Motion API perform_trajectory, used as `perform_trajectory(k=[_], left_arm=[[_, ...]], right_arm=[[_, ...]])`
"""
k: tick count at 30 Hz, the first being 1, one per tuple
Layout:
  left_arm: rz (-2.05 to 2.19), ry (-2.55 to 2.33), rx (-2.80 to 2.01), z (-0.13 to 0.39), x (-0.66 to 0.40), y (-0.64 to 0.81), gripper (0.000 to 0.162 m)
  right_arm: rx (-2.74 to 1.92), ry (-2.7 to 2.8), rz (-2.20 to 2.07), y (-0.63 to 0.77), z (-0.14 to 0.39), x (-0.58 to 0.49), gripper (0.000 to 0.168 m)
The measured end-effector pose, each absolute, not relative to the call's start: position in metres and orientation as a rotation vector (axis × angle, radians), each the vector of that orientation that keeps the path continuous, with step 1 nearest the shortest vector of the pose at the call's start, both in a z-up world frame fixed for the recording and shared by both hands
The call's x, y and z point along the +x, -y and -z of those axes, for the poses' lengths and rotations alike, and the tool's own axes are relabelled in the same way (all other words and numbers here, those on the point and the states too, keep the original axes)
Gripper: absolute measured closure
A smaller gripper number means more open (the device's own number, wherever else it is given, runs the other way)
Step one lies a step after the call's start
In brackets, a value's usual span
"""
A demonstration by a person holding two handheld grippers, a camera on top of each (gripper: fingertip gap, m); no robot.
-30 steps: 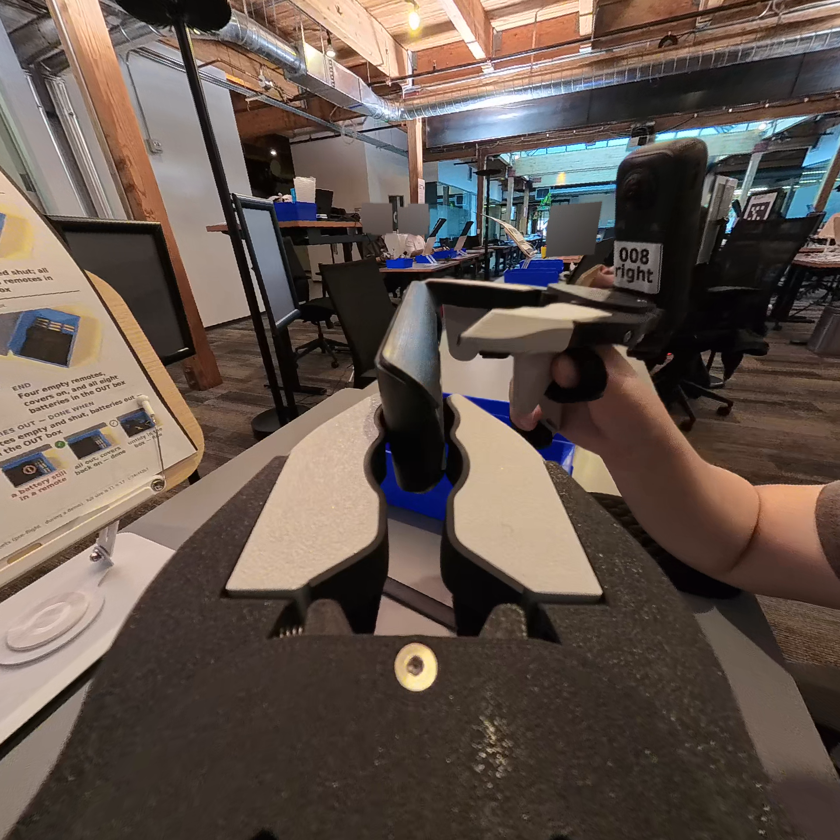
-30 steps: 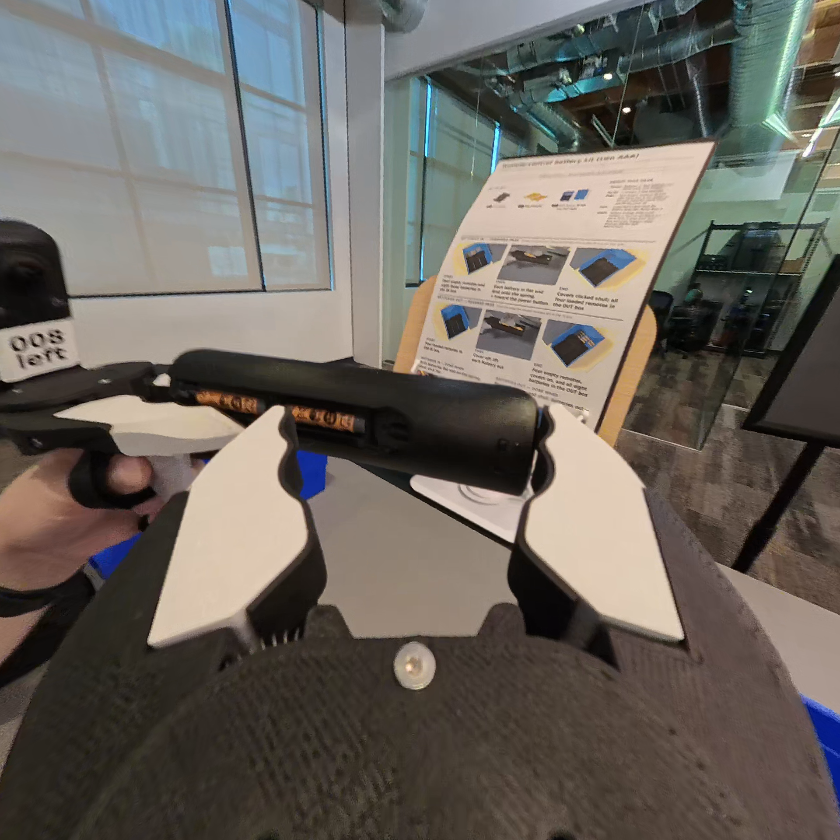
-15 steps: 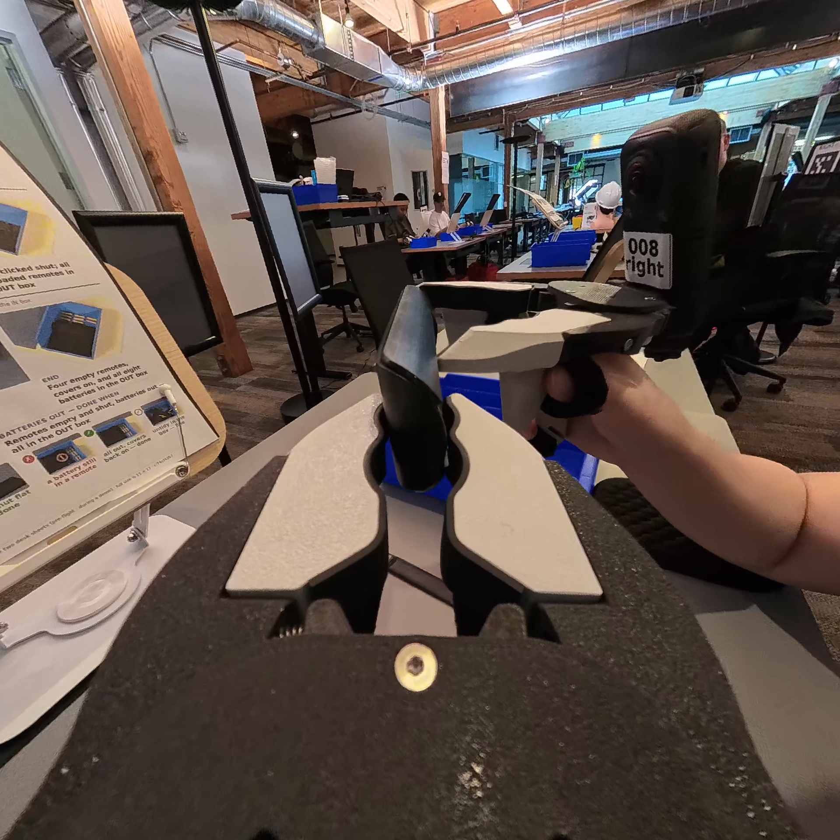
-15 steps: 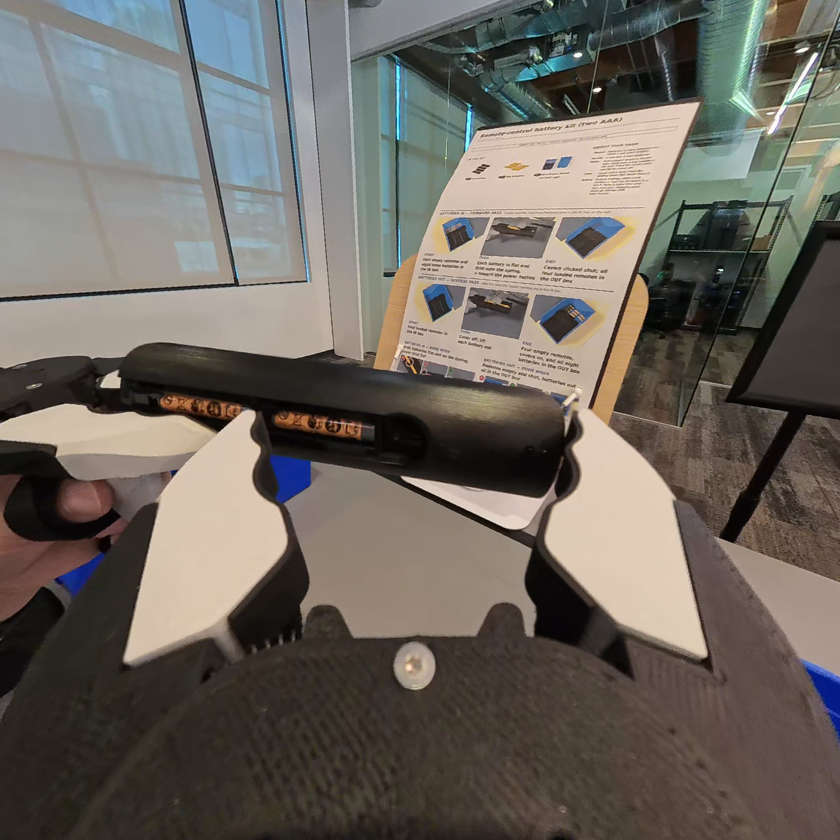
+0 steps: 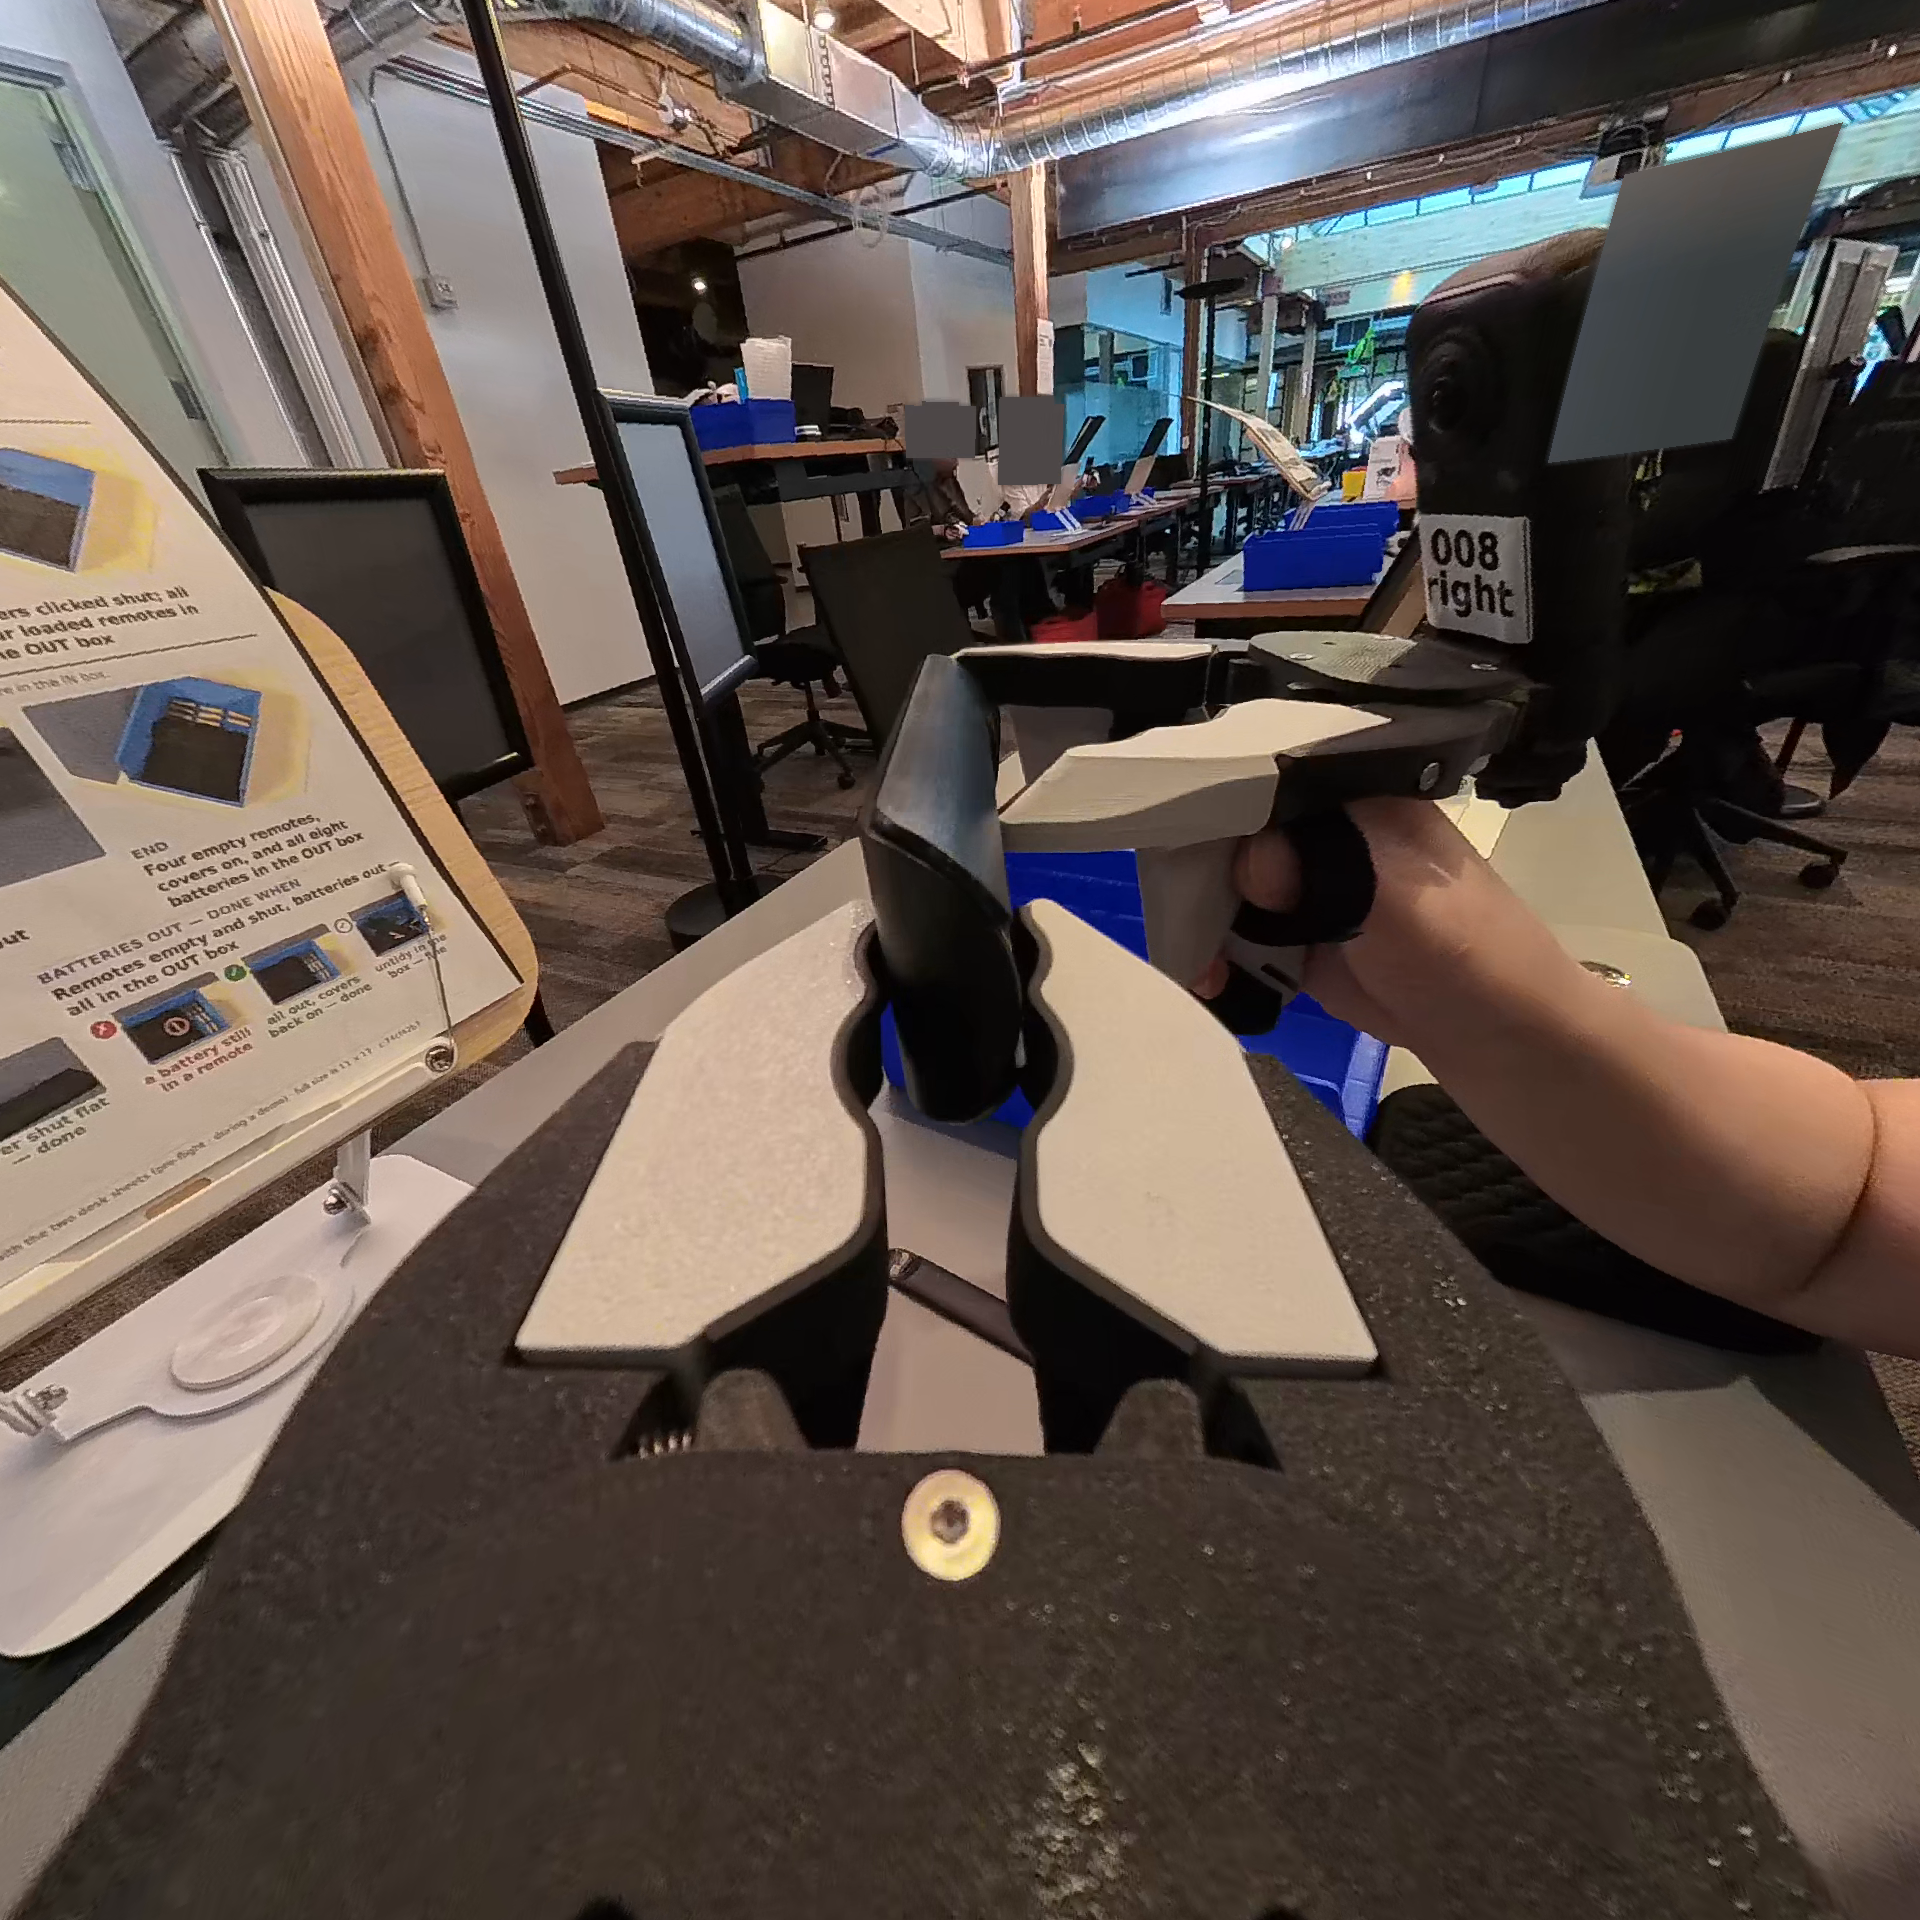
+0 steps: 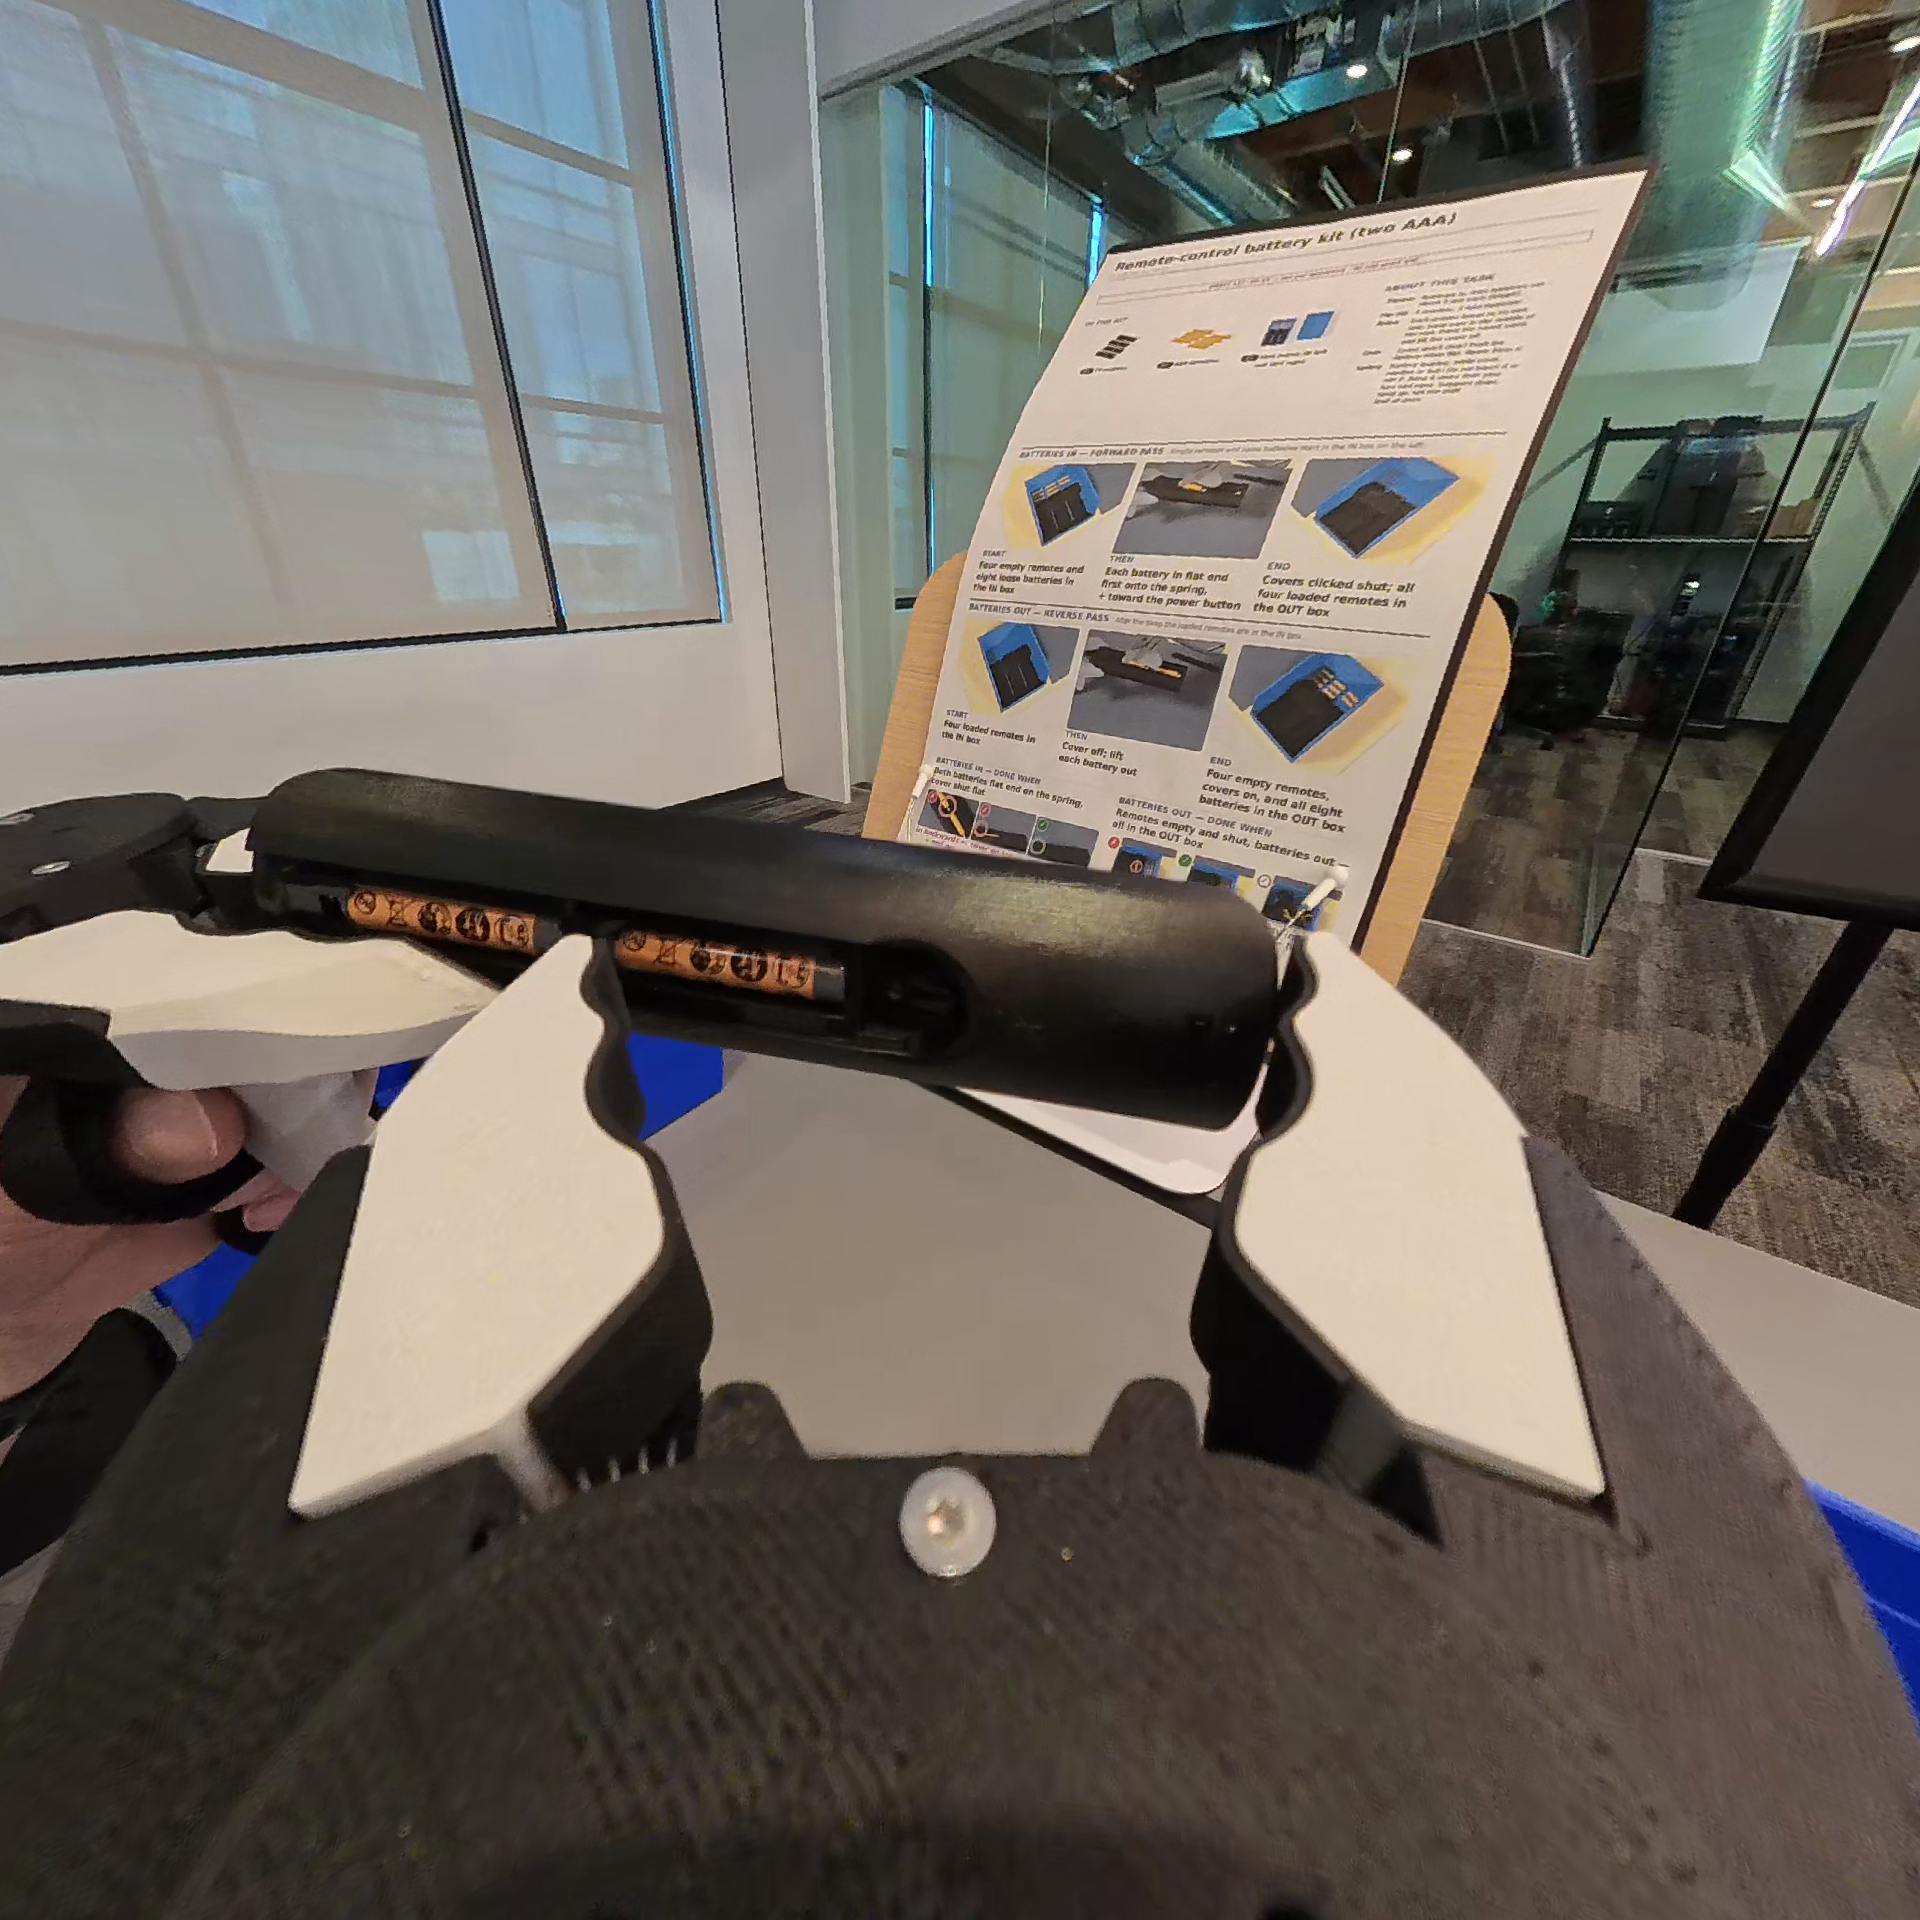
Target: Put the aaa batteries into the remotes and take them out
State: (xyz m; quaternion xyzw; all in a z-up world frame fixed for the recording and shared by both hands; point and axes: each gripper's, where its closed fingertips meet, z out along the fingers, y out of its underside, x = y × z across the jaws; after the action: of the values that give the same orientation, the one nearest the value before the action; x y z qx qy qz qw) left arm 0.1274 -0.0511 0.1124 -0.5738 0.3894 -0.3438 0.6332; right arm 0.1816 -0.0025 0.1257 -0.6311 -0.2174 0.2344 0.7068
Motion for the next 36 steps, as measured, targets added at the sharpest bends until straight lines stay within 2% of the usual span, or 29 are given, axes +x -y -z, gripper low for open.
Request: perform_trajectory(k=[15,20,28,36], left_arm=[[0.755,-0.909,-1.318,-0.1112,0.1280,0.0521,0.140],[0.763,-0.910,-1.315,-0.1134,0.1263,0.0527,0.140],[0.788,-0.913,-1.324,-0.1121,0.1272,0.0527,0.140],[0.805,-0.911,-1.332,-0.1116,0.1269,0.0520,0.140]], right_arm=[[-1.438,0.504,-0.576,0.0007,-0.1220,0.1798,0.050],[-1.426,0.503,-0.671,0.0044,-0.1276,0.1810,0.055],[-1.419,0.547,-0.496,0.0041,-0.1276,0.1830,0.057],[-1.418,0.539,-0.506,0.0050,-0.1290,0.1839,0.057]])
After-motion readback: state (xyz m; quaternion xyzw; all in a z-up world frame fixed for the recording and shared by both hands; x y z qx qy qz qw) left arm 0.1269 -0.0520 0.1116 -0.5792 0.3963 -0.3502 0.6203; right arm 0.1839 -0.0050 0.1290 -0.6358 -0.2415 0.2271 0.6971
